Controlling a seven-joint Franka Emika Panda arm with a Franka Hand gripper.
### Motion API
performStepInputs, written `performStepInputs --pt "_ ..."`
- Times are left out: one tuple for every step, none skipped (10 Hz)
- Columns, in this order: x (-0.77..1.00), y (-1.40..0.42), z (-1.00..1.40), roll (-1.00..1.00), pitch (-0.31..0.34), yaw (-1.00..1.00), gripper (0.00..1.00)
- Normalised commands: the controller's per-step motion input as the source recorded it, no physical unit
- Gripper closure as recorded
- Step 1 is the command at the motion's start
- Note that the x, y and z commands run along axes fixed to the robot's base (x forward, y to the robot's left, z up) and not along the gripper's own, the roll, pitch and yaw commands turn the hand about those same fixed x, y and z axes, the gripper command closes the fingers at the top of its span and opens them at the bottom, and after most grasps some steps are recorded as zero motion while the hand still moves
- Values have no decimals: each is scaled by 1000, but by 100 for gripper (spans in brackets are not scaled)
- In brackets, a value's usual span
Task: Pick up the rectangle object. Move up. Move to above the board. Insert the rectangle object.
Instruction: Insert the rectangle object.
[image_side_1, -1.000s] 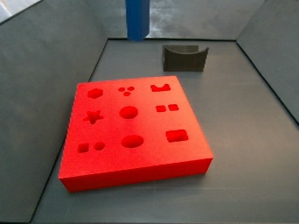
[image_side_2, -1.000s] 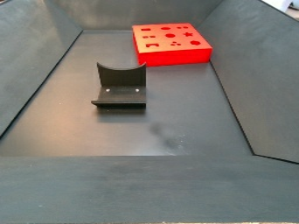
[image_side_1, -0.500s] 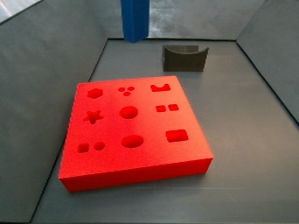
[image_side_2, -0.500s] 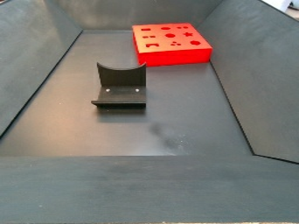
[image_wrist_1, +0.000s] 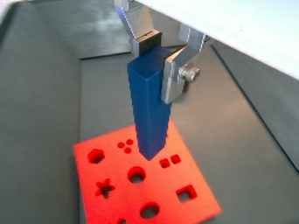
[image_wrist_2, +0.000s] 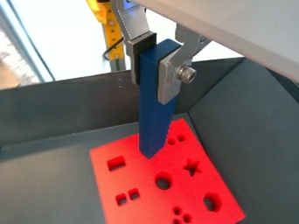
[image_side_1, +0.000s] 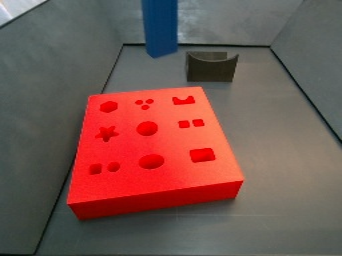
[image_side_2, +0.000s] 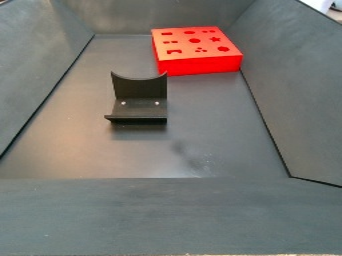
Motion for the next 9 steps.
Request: performStepInputs --pt "309 -91 -203 0 0 -731 100" --pt "280 -51 -243 21 -36 -771 100" --pt "331 -34 -269 66 -73 -729 100" --pt "443 -9 -309 117 -81 -643 100" --pt "549 -37 -354 187 -54 -549 100" --pt "514 -217 -357 277 0 -329 100" --pt "377 -337 -346 316 26 0 100" --pt "403 -377 -309 261 61 0 100" --pt "354 -349 -297 221 80 0 100"
